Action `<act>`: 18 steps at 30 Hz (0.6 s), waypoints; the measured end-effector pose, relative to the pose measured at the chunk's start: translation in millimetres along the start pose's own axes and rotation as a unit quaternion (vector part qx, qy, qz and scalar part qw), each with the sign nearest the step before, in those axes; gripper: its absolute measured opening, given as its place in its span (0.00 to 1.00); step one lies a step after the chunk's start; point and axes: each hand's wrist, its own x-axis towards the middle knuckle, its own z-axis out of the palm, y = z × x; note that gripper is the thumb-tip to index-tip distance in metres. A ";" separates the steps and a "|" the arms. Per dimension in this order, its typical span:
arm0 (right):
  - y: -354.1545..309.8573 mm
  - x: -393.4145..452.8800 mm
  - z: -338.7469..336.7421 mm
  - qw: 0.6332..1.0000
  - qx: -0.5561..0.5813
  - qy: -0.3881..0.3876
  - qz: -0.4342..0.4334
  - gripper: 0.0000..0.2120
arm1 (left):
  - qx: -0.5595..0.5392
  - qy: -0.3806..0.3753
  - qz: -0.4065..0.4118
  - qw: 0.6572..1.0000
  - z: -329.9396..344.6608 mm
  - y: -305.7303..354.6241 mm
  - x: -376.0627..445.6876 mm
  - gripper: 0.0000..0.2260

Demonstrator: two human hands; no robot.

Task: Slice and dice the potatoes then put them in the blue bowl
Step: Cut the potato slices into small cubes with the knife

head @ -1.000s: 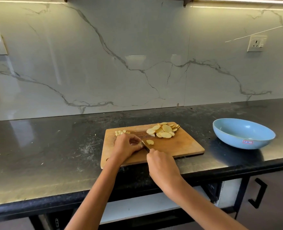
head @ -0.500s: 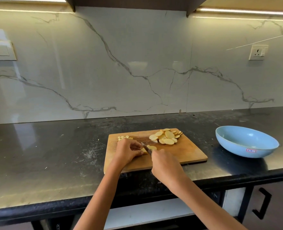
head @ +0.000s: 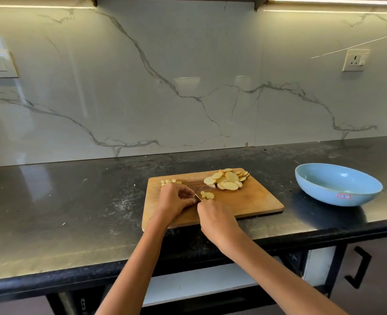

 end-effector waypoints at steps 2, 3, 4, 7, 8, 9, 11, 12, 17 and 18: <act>0.2 -8.7 3.6 1.000 -0.012 0.001 -0.010 0.11 | -0.001 0.001 0.001 1.000 0.7 -0.5 0.9 0.07; 0.3 -13.4 4.8 1.000 -0.014 -0.001 -0.012 0.10 | 0.001 0.002 0.002 1.000 0.8 -0.8 1.3 0.07; 1.2 -16.6 5.0 1.000 -0.013 -0.001 -0.011 0.10 | 0.002 0.002 0.001 1.000 0.8 -1.0 1.7 0.08; 7.9 -14.5 3.2 1.000 0.008 -0.002 0.008 0.09 | 0.013 -0.004 0.004 1.000 -0.6 -0.9 2.0 0.08; 10.3 -12.9 2.9 1.000 0.017 -0.002 0.015 0.09 | 0.016 -0.007 0.005 1.000 -0.9 -1.0 1.6 0.08; 13.3 -10.9 3.2 0.999 0.026 -0.001 0.022 0.09 | 0.016 -0.009 0.005 1.000 -0.9 -1.4 1.4 0.08; 19.4 -9.0 6.0 0.999 0.043 0.004 0.030 0.10 | 0.013 0.000 0.001 1.000 0.0 -1.8 1.5 0.08; 22.2 -9.0 7.8 0.998 0.046 0.012 0.029 0.11 | 0.014 0.012 -0.001 1.000 0.0 -1.6 2.0 0.09; 37.2 -10.7 13.4 0.998 -0.001 0.065 -0.007 0.20 | 0.033 0.043 0.066 0.996 2.9 1.6 4.8 0.20; 39.8 -11.2 12.6 0.997 -0.011 0.071 -0.015 0.20 | 0.044 0.038 0.087 0.994 3.6 2.0 4.9 0.23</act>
